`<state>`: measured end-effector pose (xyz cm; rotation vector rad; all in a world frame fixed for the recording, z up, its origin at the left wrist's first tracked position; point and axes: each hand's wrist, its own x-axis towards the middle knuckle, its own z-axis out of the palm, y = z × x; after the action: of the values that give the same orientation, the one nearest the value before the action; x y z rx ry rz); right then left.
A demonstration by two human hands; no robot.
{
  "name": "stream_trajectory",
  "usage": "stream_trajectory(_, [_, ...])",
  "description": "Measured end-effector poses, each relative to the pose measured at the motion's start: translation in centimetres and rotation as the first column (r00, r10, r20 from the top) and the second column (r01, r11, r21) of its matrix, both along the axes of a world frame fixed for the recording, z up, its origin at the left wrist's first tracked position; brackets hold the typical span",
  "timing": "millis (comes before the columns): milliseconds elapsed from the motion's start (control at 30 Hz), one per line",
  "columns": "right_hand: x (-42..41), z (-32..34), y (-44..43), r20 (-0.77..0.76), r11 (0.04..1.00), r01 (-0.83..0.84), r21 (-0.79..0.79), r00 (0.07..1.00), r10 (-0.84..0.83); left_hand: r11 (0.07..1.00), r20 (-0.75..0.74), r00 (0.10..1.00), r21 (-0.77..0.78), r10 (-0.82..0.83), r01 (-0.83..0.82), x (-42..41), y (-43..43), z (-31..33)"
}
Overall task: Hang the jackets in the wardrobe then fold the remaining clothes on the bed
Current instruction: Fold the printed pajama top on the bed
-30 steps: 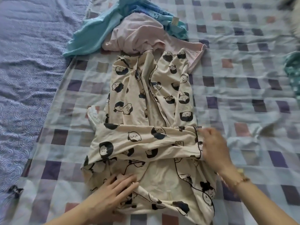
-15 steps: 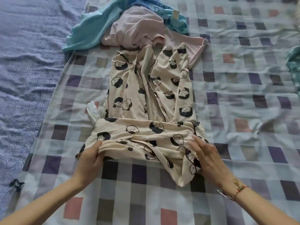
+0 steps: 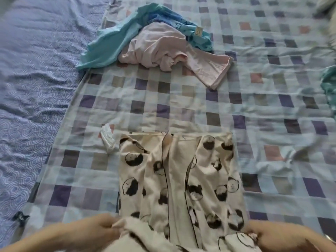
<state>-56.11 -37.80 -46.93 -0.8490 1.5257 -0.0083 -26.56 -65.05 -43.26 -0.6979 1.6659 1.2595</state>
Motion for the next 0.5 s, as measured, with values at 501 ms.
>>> stream_trajectory(501, [1.8, -5.0, -5.1, -0.533, 0.529, 0.779, -0.337, 0.306, -0.789, 0.219, -0.441, 0.537, -0.590, 0.719, -0.777, -3.5, 1.8, -8.4])
